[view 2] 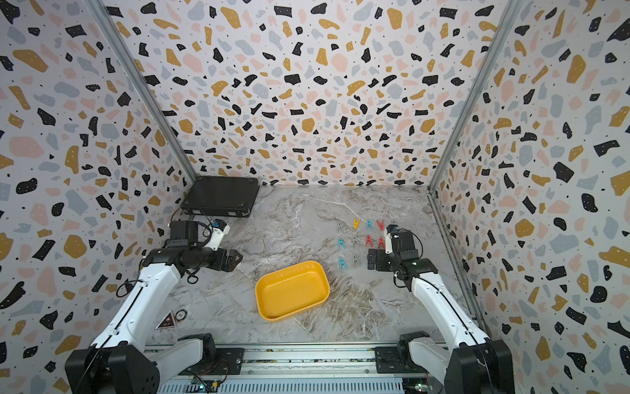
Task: Take the clothespins out of the storage box
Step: Reset both arms
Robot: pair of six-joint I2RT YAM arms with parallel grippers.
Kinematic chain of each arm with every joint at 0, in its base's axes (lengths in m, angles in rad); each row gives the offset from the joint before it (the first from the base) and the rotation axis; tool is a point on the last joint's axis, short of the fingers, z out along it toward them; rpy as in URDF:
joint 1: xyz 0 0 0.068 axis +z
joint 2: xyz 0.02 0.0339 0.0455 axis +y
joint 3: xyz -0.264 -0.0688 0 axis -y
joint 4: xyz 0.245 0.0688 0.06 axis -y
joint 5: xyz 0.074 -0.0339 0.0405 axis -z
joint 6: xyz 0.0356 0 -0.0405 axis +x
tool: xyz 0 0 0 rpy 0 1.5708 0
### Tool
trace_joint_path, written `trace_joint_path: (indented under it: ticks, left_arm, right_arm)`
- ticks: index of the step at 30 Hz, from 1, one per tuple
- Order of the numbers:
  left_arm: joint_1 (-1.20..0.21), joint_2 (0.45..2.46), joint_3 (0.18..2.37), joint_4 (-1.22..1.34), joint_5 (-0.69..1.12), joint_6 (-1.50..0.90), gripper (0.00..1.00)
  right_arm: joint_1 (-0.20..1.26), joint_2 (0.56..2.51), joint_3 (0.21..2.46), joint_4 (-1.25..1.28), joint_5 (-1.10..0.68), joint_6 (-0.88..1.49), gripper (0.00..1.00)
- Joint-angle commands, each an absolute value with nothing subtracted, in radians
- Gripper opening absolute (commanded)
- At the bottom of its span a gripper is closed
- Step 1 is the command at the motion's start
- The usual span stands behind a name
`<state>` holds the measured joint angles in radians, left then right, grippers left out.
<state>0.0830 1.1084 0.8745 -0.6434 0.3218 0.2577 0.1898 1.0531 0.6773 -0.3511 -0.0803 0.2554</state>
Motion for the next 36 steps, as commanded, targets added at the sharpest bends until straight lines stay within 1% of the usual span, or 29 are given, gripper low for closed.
trace_joint_path:
  ticks: [1,3,6,10,13,15,17,19,22,25,26,28,29,31,32,34,36]
  left_arm:
    - [0.081,1.082,0.827,-0.463,0.245,0.228,1.0]
    - [0.083,1.08,0.792,-0.376,0.244,0.216,1.0]
    - [0.083,1.083,0.723,-0.217,0.267,0.169,1.0]
    - [0.083,1.082,0.593,0.08,0.294,0.093,1.0]
    - [0.083,1.099,0.478,0.344,0.299,0.048,1.0]
    - [0.083,1.12,0.395,0.505,0.301,0.024,1.0]
    - [0.082,1.17,0.334,0.641,0.311,0.006,1.0]
    - [0.083,1.227,0.303,0.717,0.304,0.006,1.0]
    - [0.084,1.344,0.248,0.925,0.242,-0.018,1.0]
    - [0.084,1.48,0.211,1.159,0.283,-0.029,1.0]
    - [0.086,1.463,0.23,1.103,0.293,-0.024,1.0]
    - [0.086,1.402,0.292,0.877,0.268,-0.002,1.0]
    - [0.085,1.415,0.314,0.848,0.228,-0.022,1.0]
    - [0.078,1.434,0.296,0.916,0.225,-0.026,1.0]
    - [0.077,1.428,0.297,0.907,0.23,-0.021,1.0]
    - [0.077,1.425,0.311,0.873,0.224,-0.017,1.0]
    - [0.077,1.427,0.307,0.883,0.229,-0.019,1.0]
  right_arm:
    - [0.193,0.969,0.629,-0.18,-0.08,0.207,0.99]
    - [0.193,0.911,0.6,-0.137,-0.063,0.211,0.99]
    - [0.192,0.838,0.583,-0.137,-0.046,0.208,0.99]
    - [0.192,0.772,0.574,-0.159,-0.001,0.239,0.99]
    - [0.192,0.734,0.581,-0.188,-0.05,0.19,0.99]
    - [0.193,0.716,0.573,-0.198,-0.051,0.213,0.99]
    - [0.192,0.688,0.553,-0.192,-0.066,0.232,0.99]
    - [0.192,0.655,0.544,-0.204,-0.076,0.236,0.99]
    - [0.192,0.617,0.524,-0.207,-0.084,0.217,0.99]
    - [0.192,0.603,0.502,-0.19,-0.075,0.144,0.99]
    - [0.192,0.599,0.493,-0.185,-0.041,0.128,0.99]
    - [0.192,0.601,0.477,-0.158,0.025,0.095,0.99]
    - [0.192,0.611,0.465,-0.135,0.051,0.07,0.99]
    - [0.193,0.649,0.442,-0.076,0.121,0.036,0.99]
    - [0.19,0.683,0.433,-0.035,0.147,0.012,0.99]
    - [0.178,0.765,0.424,0.038,0.168,-0.023,0.99]
    - [0.149,0.861,0.423,0.098,0.149,-0.032,0.99]
